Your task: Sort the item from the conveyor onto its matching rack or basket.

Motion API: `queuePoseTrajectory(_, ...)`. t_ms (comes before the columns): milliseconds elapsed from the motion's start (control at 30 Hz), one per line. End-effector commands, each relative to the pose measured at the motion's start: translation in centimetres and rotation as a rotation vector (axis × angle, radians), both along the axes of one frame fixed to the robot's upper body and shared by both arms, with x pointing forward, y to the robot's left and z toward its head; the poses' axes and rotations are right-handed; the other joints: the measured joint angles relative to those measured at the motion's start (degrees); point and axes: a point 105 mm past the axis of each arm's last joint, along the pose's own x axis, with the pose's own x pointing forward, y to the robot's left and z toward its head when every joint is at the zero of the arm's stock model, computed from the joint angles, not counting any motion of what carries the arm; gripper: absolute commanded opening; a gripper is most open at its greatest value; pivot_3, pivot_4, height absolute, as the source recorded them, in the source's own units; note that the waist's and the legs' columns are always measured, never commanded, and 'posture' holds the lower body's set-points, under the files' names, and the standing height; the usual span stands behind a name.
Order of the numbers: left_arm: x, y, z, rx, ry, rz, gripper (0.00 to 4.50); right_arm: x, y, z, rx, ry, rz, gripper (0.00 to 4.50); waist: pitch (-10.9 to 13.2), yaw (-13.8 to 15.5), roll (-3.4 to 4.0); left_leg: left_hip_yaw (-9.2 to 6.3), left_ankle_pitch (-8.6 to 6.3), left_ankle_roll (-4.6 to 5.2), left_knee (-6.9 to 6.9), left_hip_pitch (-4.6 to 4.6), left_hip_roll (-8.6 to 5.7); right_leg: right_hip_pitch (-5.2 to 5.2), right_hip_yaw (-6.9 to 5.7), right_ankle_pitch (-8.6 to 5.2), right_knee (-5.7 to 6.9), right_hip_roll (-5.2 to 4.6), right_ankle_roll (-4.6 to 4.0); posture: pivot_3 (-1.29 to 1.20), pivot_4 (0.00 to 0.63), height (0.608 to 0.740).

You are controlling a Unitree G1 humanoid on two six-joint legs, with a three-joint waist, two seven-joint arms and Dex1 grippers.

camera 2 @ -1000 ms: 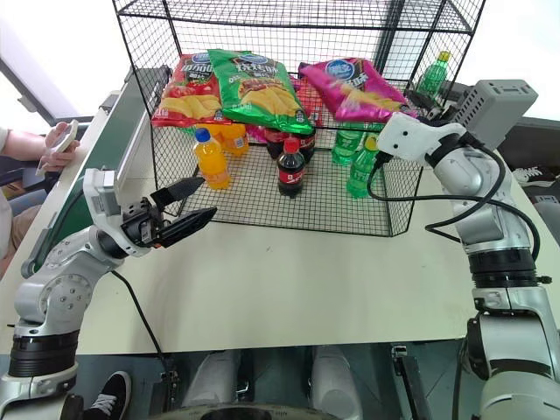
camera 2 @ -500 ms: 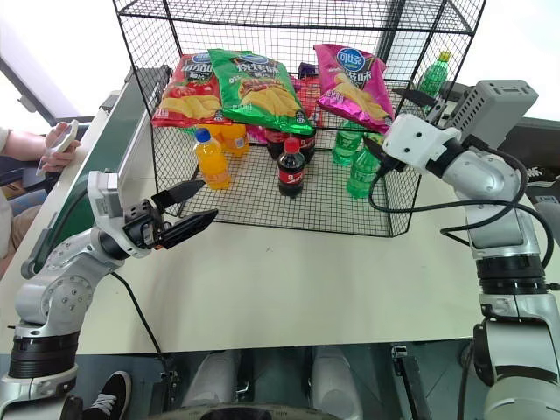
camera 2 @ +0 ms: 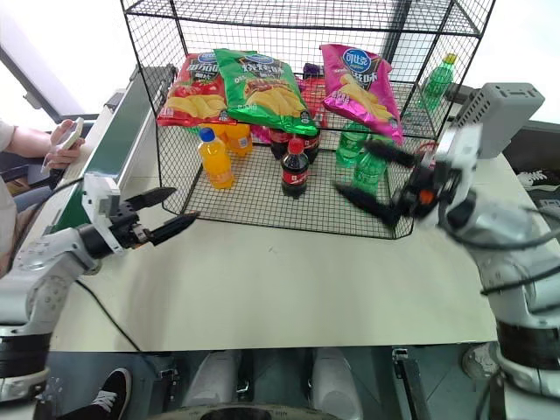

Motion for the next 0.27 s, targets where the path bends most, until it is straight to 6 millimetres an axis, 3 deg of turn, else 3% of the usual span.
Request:
queuePoseTrajectory(33,-0.2,1.8,1.7,0.084,-0.074,0.049,4.50,0.1,-1.1,-0.5,-0.074,-0.052,-0.016,4.43,0.00,-0.04,-0.01,0.00,0.00,0.00,0.00,0.00,0.00,-0.01,0.00,0.00,0.00,0.00,0.00,0.00,0.150,0.740)
queuePoseTrajectory(267,-1.3,3.0,0.9,0.106,-0.036,0.086,4.50,1.3,-1.5,-0.8,-0.053,-0.038,-0.019,4.43,0.00,0.03,0.00,0.01,0.00,0.00,0.00,0.01,0.01,-0.01,0.02,0.01,0.03,0.04,0.01,0.00,0.150,0.740)
